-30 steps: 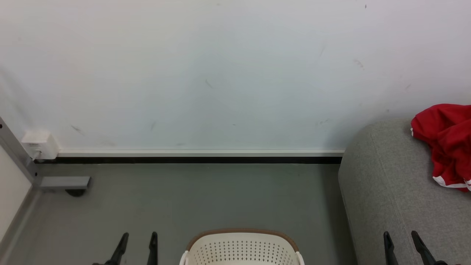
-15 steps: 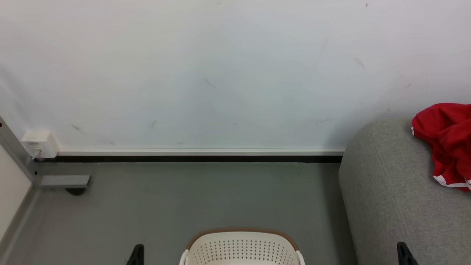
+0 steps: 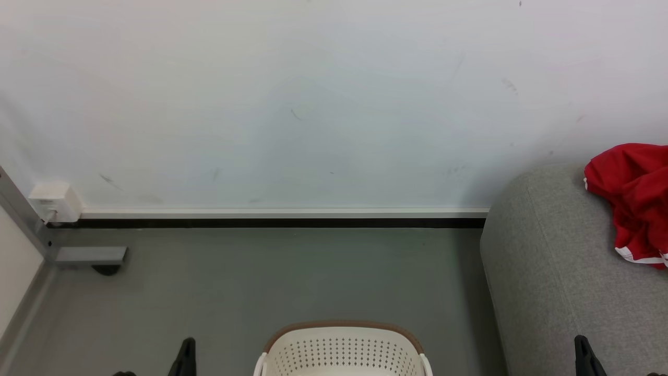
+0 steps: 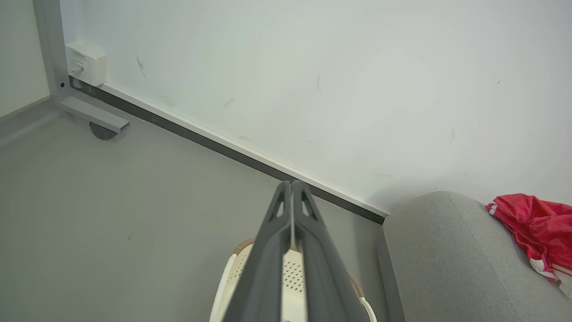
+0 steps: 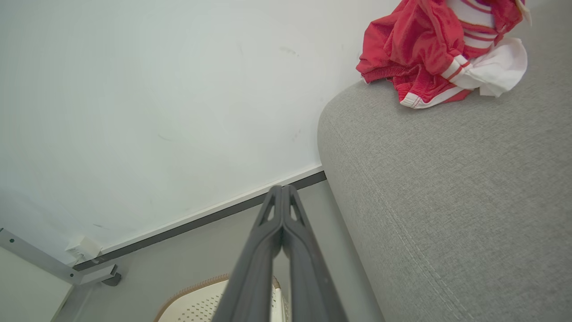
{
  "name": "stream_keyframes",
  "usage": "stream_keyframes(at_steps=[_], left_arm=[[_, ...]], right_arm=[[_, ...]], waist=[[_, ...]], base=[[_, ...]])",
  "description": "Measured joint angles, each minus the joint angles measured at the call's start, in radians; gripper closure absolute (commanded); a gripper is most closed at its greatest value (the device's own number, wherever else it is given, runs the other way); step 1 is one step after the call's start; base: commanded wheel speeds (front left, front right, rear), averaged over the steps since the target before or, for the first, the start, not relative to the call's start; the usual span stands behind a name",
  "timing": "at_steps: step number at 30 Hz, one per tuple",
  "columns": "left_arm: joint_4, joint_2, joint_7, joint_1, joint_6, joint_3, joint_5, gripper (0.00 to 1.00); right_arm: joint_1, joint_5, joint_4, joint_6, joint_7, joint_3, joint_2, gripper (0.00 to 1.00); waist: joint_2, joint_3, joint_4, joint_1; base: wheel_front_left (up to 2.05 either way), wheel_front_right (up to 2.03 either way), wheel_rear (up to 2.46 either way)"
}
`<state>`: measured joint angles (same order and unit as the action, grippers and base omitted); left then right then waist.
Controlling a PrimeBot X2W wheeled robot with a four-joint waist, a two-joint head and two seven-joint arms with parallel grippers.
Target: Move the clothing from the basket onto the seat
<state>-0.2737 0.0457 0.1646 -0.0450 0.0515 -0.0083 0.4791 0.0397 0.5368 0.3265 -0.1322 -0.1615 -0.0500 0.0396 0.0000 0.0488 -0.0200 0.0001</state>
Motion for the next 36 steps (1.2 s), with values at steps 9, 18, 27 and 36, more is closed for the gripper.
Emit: stream_keyframes(at_steps=[9,18,27,36], left_arm=[[0.004,0.000,-0.033,0.019,0.010,0.014,0.150,1.00],[0.008,0.000,-0.068,0.036,0.018,0.030,0.283,1.00],[0.012,0.000,-0.096,0.051,0.026,0.041,0.404,1.00],[0.014,0.000,-0.126,0.065,0.033,0.055,0.509,1.00]], right_arm=[[-0.019,0.141,-0.008,0.000,0.038,-0.010,0.000,1.00],[-0.038,0.266,-0.020,0.000,0.070,-0.017,0.000,1.00],[-0.056,0.381,-0.030,0.000,0.100,-0.023,0.001,1.00],[-0.064,0.483,-0.035,0.000,0.125,-0.028,0.001,1.00]], waist=[[0.0000,-0.004,0.002,0.0000],[0.0000,-0.009,0.003,0.0000],[0.0000,-0.013,0.005,0.0000],[0.0000,-0.018,0.007,0.0000]], base=[[0.00,0.00,0.00],[0.00,0.00,0.00],[0.00,0.00,0.00],[0.00,0.00,0.00]])
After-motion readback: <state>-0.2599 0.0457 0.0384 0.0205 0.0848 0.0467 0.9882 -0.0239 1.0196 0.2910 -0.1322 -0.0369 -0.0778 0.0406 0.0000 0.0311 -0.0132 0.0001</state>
